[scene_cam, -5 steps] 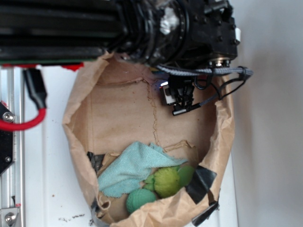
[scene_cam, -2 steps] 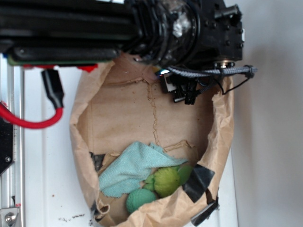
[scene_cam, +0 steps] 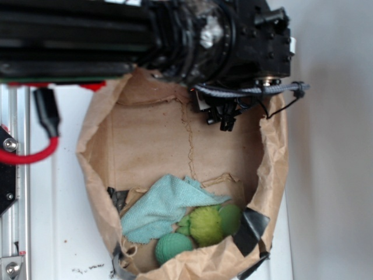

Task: Grab the green sponge.

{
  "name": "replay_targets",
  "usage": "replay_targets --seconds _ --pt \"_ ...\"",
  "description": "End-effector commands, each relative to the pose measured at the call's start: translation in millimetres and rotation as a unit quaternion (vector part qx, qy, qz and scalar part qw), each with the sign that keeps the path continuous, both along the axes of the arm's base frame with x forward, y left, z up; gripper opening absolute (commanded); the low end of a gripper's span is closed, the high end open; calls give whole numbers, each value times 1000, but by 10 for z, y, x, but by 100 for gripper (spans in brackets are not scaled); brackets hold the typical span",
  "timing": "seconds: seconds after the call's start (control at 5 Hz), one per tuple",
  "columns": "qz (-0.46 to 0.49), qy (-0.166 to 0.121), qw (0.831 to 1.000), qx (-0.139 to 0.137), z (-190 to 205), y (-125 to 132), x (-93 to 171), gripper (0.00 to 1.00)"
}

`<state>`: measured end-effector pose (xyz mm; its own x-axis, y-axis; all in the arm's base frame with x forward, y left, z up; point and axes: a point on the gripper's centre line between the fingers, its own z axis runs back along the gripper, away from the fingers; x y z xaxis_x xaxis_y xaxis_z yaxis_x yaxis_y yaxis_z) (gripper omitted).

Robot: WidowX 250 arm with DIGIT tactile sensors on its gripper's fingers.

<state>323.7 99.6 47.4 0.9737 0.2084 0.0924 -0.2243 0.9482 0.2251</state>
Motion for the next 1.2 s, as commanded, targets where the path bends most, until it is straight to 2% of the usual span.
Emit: replay_targets --seconds 0.0,0.6,0.8,1.0 --pt "-62 -63 995 -45 688 -316 -197 0" --pt "-101 -61 989 -84 1212 -865 -537 0" --pt "-103 -63 988 -100 1359 -967 -567 0" --pt "-89 -72 987 -109 1485 -931 -537 0"
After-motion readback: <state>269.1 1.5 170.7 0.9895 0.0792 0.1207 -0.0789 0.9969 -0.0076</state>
